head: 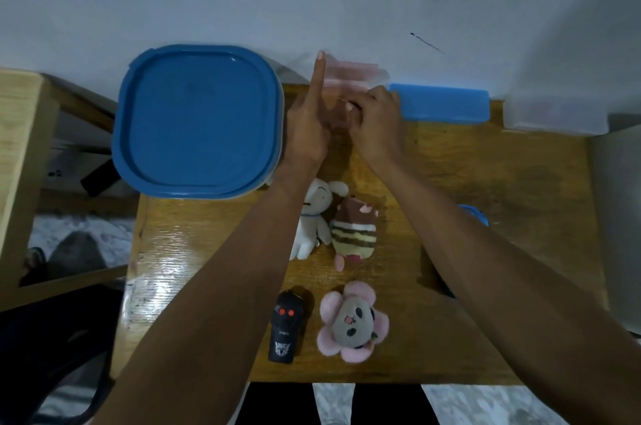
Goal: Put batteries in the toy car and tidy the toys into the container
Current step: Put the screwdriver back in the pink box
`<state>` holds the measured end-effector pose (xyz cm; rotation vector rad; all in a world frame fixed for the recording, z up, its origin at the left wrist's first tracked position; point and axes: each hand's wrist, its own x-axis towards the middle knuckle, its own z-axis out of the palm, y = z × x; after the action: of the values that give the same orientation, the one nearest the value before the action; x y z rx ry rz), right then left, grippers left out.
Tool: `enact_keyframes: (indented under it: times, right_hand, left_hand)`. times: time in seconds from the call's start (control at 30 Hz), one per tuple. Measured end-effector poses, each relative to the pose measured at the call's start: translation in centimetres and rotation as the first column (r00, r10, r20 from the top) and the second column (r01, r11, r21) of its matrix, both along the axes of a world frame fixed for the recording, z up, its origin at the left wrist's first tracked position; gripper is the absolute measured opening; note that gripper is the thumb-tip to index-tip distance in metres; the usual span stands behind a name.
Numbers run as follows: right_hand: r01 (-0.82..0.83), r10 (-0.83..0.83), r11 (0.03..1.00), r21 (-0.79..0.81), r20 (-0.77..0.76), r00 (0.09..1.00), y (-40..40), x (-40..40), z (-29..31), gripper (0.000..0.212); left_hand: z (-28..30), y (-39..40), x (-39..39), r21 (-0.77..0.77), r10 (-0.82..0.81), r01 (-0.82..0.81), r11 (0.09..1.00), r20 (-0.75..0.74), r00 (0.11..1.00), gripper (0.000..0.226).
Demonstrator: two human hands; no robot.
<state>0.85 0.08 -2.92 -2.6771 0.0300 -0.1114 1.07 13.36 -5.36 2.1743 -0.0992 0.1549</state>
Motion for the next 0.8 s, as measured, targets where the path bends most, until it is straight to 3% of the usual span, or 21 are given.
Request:
enact_keyframes:
  times: [0.23, 0.33, 0.43, 0.57, 0.67, 0.8]
  right_hand:
    - [0.112, -0.114, 0.993, -0.032, -0.049, 0.992, 2.1, 1.5, -0.8, 0.014]
    - [0.109, -0.111, 0.993, -0.037, -0.057, 0.992, 2.1, 1.7, -0.5, 0.013]
    - [0.109, -0.107, 0.994, -0.029, 0.049, 0.993, 1.7, 1.3, 0.5, 0.014]
    - [0.133, -0.162, 0.981, 0.140, 0.221, 0.962, -0.1, 0.8, 1.1, 0.029]
    - [0.112, -0.126, 0.990, 0.081, 0.194, 0.973, -1.1, 1.3, 1.3, 0.033]
    - [0.102, -0.112, 0.992, 0.079, 0.147, 0.983, -1.3, 1.4, 1.5, 0.021]
  left_hand:
    - [-0.2, -0.2, 0.2, -0.124, 0.016, -0.020, 0.992, -0.031, 0.999, 0.078]
    - [0.0, 0.0, 0.3, -0.082, 0.017, -0.019, 0.996, -0.024, 1.000, 0.081]
    - [0.2, 0.2, 0.1, -0.059, -0.005, 0.005, 0.998, -0.002, 1.000, 0.082]
    - [0.3, 0.3, 0.0, -0.049, -0.004, 0.005, 0.999, 0.020, 1.000, 0.079]
    - [0.7, 0.4, -0.1, -0.032, 0.000, 0.001, 0.999, 0.029, 1.000, 0.079]
    - [1.2, 0.3, -0.8, -0.056, 0.006, 0.000, 0.998, 0.096, 0.995, 0.072]
